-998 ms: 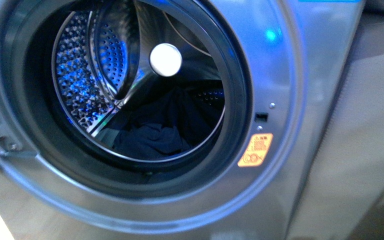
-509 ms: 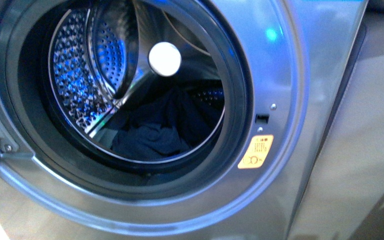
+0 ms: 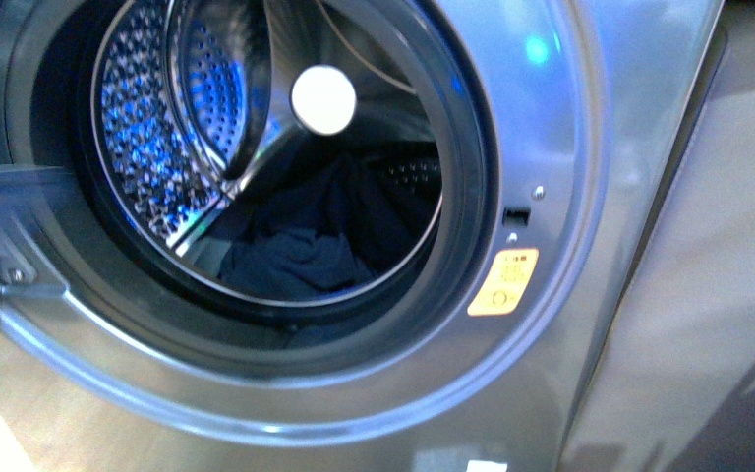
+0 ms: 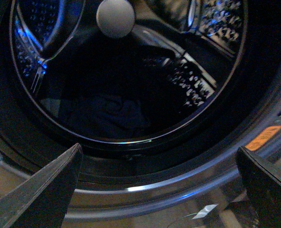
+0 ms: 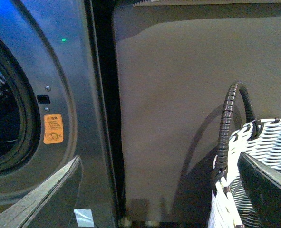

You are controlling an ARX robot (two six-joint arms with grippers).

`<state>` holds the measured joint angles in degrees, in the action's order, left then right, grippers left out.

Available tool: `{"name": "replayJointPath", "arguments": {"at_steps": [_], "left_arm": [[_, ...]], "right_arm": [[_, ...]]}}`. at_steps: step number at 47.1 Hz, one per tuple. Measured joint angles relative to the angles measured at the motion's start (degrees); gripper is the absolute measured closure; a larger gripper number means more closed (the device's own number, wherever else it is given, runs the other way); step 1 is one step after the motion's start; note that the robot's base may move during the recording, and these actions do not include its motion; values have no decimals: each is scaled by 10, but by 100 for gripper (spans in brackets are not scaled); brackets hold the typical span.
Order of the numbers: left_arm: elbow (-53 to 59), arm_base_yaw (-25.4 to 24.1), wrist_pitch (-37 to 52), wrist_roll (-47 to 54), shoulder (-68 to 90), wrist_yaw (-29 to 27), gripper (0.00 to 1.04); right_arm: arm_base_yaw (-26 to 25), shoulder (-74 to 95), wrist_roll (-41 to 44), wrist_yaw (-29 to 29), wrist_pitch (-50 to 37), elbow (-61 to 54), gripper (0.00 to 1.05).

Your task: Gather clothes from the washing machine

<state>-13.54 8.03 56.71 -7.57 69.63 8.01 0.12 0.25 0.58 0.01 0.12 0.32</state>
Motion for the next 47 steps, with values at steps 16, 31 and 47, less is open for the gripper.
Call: {"name": "replayJointPath", "arguments": {"at_steps": [16,31,47], "left_arm": [[-120,-1,47,35,200,-10,7],[-188,31,37,45,267,-21,7],[-312,48,12,74,400,-51,7]], "right_arm": [[0,0,0,0,0,0,8],[0,0,0,0,0,0,8],[0,0,0,0,0,0,8]]}}
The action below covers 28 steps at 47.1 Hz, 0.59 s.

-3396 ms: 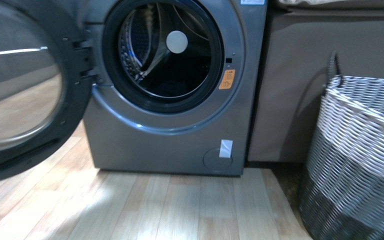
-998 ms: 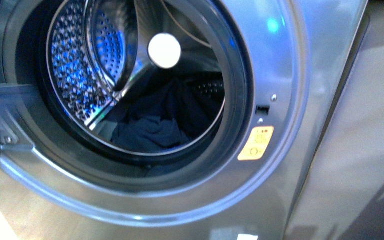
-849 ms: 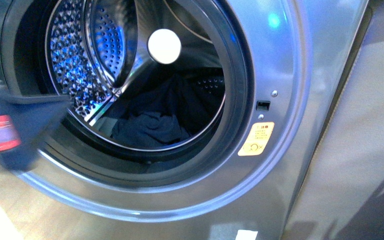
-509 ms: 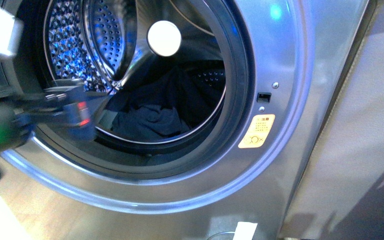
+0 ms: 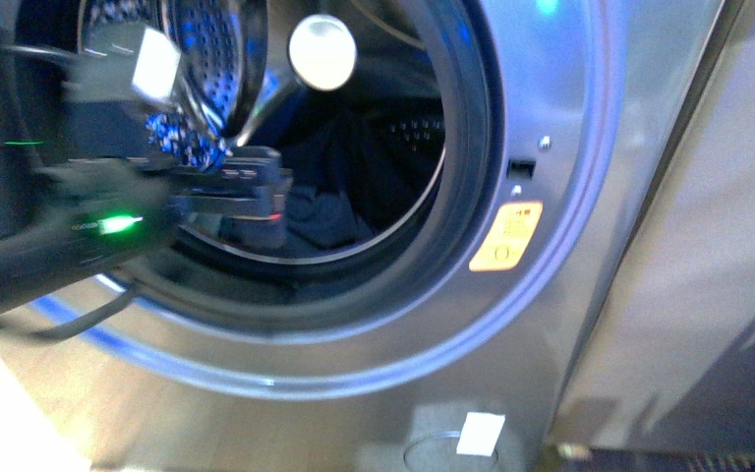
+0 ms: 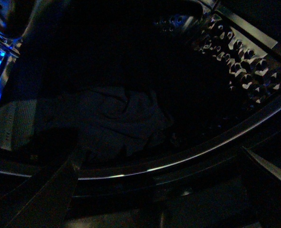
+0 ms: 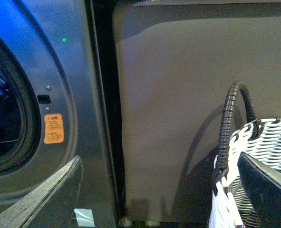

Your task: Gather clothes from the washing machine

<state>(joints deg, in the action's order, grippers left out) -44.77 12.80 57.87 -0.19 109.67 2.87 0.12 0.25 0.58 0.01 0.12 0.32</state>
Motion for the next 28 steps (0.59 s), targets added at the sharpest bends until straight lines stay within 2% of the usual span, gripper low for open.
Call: {"name": "replayJointPath", "arguments": {"at_steps": [28], "left_arm": [[-257,1,-120,26,171,-10,7]], "right_arm": [[0,0,0,0,0,0,8]]}}
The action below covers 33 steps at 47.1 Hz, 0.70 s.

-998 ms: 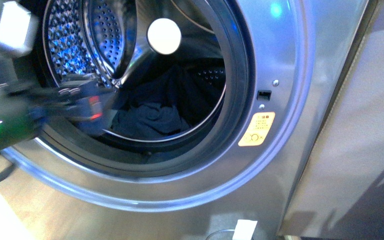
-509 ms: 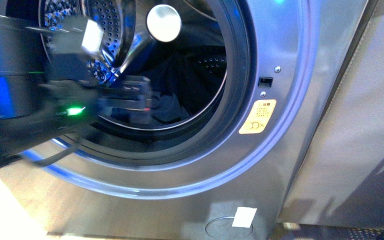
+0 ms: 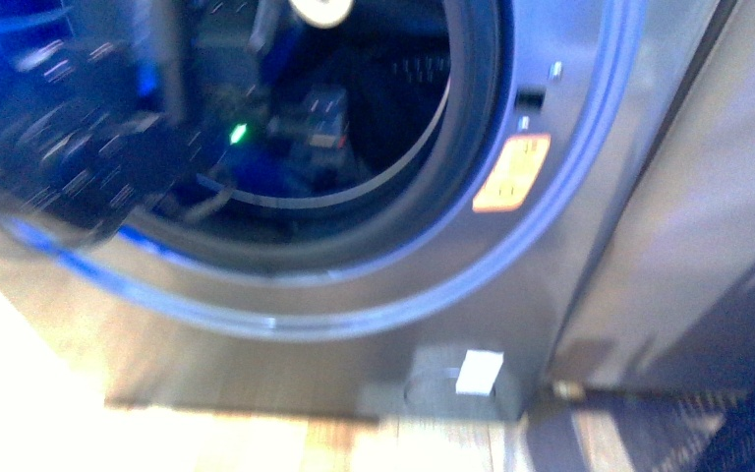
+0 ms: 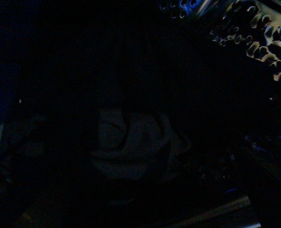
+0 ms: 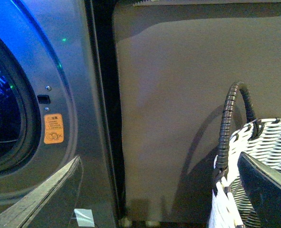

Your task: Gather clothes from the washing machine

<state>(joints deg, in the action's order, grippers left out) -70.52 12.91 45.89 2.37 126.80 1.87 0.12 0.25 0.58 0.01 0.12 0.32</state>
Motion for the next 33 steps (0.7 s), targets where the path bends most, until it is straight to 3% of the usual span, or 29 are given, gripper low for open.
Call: {"name": "replayJointPath", "arguments": {"at_steps": [33], "left_arm": [[-316,-17,-186,26,193,2,7]], "right_arm": [[0,0,0,0,0,0,8]]}}
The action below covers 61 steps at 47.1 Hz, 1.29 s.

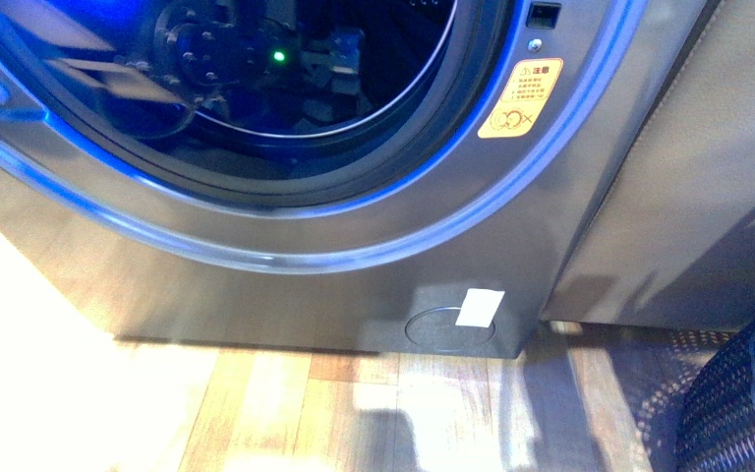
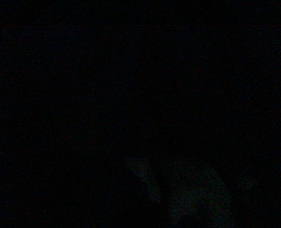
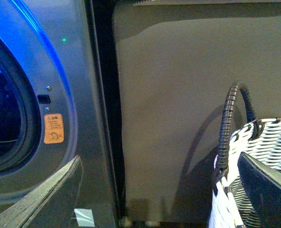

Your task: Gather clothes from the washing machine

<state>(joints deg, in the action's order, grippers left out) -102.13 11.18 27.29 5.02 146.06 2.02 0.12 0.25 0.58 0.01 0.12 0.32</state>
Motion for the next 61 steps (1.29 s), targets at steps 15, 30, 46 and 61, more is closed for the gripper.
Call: {"name": "replayJointPath", "arguments": {"at_steps": [15,30,46,61], "left_arm": [[-101,-15,-57,13,70,-22,7],[-231,-20,-157,21,144,-48,7],[-363,-24,-299,12,205,-84,7],[-365,-33,-336,6,203,-86,39]], "right_arm": [[0,0,0,0,0,0,8],[0,0,0,0,0,0,8],[0,0,0,0,0,0,8],[0,0,0,0,0,0,8]]}}
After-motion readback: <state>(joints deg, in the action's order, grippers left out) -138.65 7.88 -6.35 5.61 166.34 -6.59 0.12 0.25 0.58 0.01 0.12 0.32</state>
